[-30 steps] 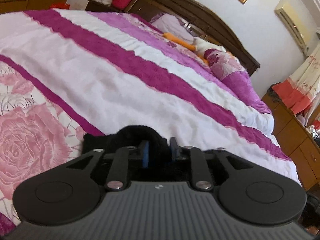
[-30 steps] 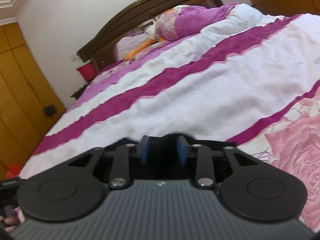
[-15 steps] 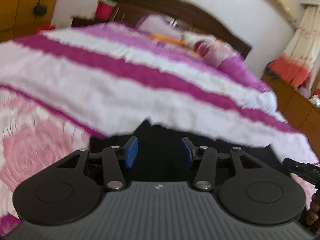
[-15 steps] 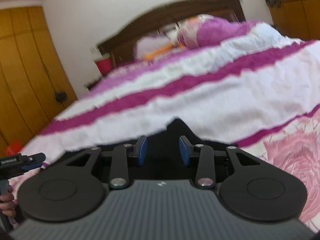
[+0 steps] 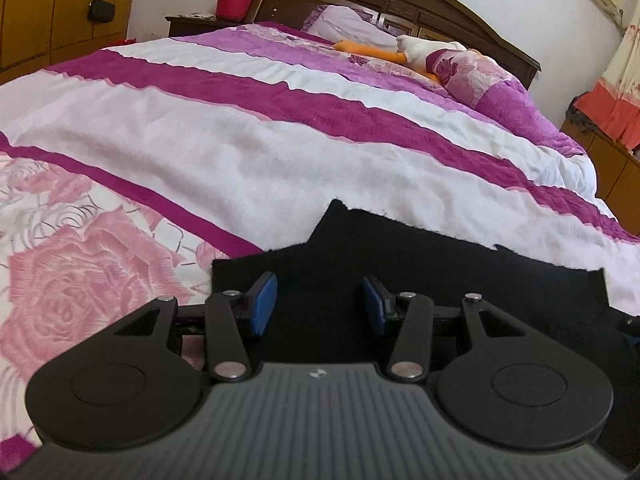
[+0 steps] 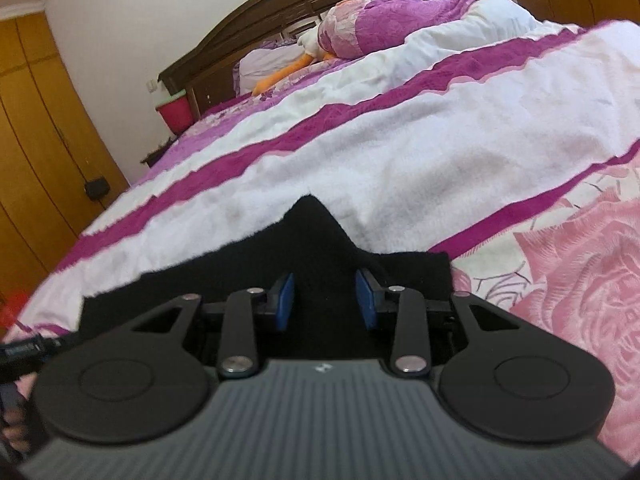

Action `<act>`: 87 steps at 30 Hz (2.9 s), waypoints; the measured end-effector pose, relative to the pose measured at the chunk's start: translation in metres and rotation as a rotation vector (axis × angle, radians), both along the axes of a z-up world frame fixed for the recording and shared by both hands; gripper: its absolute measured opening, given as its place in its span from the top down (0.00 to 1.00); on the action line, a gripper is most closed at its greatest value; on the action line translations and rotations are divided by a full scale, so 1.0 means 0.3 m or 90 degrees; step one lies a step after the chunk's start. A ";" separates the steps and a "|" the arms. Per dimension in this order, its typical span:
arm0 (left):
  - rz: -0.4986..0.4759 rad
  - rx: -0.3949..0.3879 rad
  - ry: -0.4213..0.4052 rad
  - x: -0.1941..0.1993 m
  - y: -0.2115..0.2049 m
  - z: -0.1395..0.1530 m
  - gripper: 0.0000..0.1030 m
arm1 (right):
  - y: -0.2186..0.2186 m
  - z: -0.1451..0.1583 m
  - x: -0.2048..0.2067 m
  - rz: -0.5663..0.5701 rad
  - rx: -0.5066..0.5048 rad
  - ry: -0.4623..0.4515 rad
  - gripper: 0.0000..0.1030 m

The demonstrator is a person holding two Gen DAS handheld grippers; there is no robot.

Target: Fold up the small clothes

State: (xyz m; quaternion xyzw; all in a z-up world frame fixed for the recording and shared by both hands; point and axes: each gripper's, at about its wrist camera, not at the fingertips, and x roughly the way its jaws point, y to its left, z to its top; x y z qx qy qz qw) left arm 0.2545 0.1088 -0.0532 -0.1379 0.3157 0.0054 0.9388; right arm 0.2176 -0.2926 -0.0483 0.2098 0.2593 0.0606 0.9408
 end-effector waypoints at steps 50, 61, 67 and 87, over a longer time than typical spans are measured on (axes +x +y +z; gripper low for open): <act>-0.020 0.089 0.078 -0.387 -0.113 0.088 0.35 | -0.104 -0.130 -0.378 -0.027 0.234 -0.023 0.75; -0.020 0.090 0.079 -0.383 -0.111 0.087 0.35 | -0.115 -0.139 -0.389 -0.021 0.240 -0.026 0.75; -0.020 0.091 0.079 -0.383 -0.111 0.088 0.35 | -0.120 -0.143 -0.392 -0.018 0.244 -0.027 0.73; -0.020 0.085 0.081 -0.382 -0.107 0.090 0.35 | -0.124 -0.138 -0.392 -0.016 0.245 -0.029 0.73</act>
